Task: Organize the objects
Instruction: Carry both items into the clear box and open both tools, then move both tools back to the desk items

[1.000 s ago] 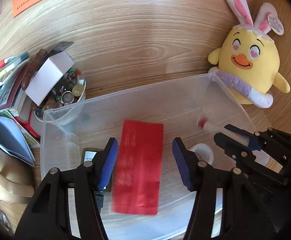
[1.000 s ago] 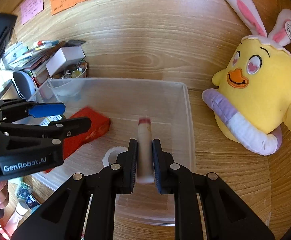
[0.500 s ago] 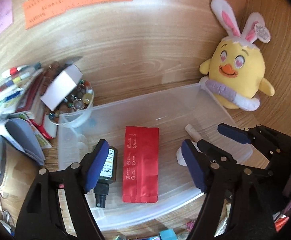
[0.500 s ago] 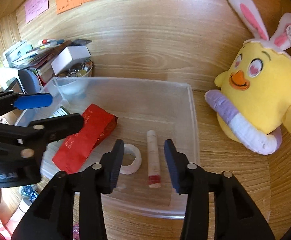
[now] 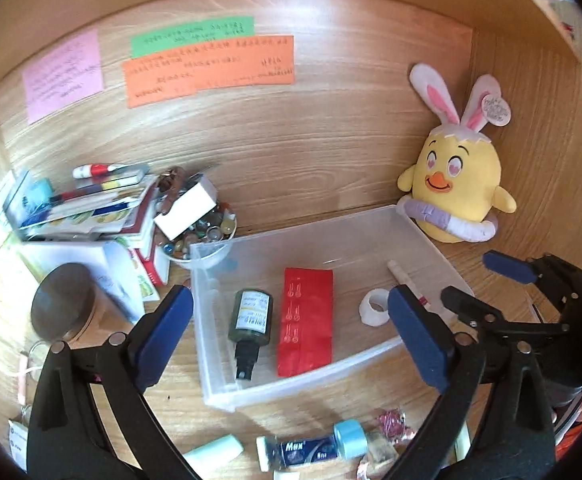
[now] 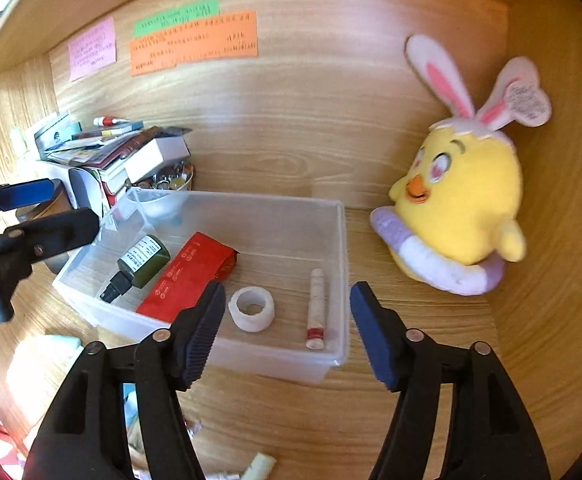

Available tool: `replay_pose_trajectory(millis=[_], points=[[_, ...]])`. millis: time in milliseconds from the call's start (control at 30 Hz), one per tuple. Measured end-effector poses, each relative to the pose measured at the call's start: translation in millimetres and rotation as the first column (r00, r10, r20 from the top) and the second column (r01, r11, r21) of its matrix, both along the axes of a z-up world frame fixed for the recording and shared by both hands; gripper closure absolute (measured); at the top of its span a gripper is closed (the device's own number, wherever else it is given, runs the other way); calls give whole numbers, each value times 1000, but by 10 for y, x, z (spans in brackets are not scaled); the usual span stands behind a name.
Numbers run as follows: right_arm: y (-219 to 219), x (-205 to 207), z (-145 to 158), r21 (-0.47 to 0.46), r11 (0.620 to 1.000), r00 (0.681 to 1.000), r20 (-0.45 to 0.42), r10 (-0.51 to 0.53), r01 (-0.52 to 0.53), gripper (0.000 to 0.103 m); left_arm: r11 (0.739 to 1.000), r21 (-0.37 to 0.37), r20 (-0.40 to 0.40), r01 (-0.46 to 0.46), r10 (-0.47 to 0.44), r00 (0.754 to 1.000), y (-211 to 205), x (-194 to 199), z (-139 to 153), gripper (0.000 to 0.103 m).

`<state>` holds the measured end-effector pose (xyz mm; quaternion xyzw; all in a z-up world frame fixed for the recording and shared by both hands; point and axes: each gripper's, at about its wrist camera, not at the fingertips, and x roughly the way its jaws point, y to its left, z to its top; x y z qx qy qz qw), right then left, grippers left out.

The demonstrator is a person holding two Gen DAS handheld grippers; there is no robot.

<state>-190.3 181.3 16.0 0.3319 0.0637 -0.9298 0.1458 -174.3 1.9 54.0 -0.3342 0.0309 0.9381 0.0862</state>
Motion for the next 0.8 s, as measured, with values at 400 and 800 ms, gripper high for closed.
replay_pose_trajectory(millis=[400,800], points=[[120,575,-58,-59,996,998,-5,61,-62,27,1000,7,37,-17,17,999,-222,593,-287,3],[67,1031,-443,-80,992,991,90,103,-95,27,998,25,143,-52,48,989,-415,958,-754,3]])
